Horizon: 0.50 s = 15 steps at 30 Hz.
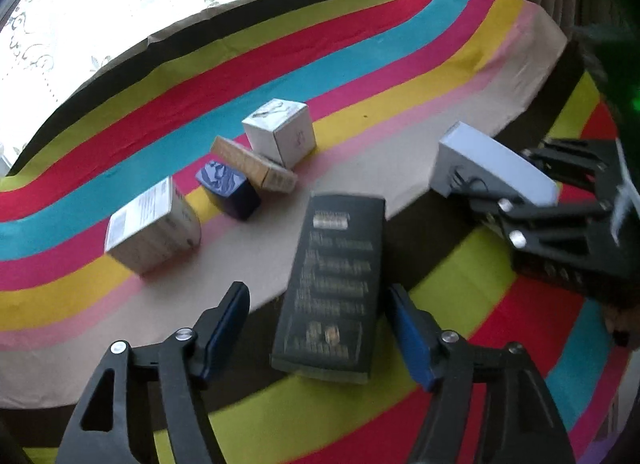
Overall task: Organize rigid objects
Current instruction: 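Grasp the black instruction box with the left tool while the right tool holds the white box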
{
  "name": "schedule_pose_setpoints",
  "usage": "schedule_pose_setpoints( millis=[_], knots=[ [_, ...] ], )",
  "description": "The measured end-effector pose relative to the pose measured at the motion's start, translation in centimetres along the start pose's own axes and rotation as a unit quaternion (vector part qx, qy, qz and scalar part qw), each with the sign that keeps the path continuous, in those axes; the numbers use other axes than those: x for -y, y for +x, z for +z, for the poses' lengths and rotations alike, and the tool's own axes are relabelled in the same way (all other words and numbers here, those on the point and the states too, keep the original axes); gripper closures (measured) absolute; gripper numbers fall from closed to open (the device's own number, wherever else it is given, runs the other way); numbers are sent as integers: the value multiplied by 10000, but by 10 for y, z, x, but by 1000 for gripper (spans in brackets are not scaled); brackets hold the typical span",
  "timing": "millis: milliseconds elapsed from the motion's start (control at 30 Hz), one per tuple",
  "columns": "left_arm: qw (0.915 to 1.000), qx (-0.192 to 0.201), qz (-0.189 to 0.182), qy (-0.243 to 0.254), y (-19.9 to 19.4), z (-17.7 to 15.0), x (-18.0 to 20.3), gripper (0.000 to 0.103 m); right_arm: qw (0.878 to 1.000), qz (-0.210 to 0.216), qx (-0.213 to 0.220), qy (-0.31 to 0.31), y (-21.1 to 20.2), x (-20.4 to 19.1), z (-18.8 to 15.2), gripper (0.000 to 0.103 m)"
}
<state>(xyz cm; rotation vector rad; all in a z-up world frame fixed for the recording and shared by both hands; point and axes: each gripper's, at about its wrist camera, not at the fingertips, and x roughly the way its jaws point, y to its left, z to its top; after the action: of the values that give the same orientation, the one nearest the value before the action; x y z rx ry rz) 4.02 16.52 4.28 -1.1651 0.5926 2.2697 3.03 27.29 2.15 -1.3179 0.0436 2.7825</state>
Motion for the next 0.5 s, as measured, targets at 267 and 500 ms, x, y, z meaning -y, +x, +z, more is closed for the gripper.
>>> schedule_pose_setpoints(
  millis=[267,500],
  knots=[
    [9993,224,-81,-303,7,-11,-18,63,10000,22,0,14,1,0,0,61],
    [9936,232,197,-1089,4,-51,-95,63,10000,23,-1,15,1,0,0,61]
  ],
)
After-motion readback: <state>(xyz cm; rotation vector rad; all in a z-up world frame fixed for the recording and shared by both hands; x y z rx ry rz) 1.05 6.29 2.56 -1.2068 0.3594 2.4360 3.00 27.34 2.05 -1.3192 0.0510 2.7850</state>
